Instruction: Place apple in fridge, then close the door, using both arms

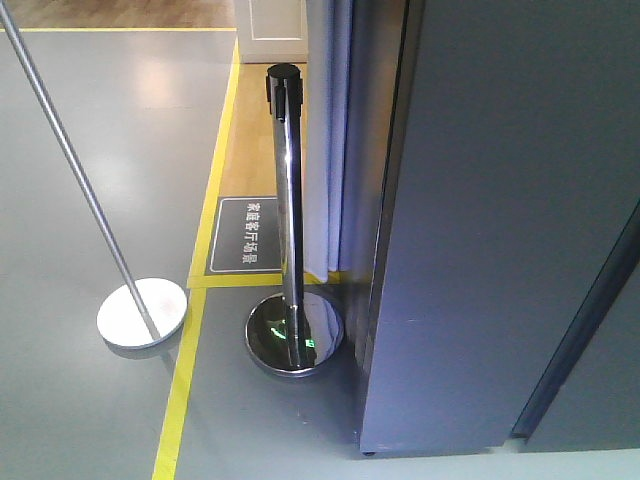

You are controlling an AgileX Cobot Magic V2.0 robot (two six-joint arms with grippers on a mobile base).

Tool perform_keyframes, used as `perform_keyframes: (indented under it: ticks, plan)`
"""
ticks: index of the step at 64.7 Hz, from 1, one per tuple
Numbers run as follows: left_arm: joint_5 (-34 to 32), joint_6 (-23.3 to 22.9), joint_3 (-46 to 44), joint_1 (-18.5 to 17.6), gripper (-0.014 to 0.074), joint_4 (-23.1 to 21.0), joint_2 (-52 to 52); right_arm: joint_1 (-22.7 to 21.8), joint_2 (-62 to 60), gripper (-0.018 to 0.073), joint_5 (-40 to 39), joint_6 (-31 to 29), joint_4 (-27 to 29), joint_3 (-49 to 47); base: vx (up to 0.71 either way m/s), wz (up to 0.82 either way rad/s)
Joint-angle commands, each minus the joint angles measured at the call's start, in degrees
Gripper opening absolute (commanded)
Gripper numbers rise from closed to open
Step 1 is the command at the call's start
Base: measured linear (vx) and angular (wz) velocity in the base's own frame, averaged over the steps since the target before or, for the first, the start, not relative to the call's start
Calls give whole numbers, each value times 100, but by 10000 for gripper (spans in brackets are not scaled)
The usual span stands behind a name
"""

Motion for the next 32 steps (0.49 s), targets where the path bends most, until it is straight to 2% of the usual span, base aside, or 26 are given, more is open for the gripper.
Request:
perform_keyframes:
  ticks: [1,32]
  plan:
    - [-304,-46,-128,2,-6,36,43,-15,61,-3,-297,-54,-11,-131,0,0]
    - [-416,-38,70,24,-6,36,-6,-15,61,-3,-283,-54,-11,-131,0,0]
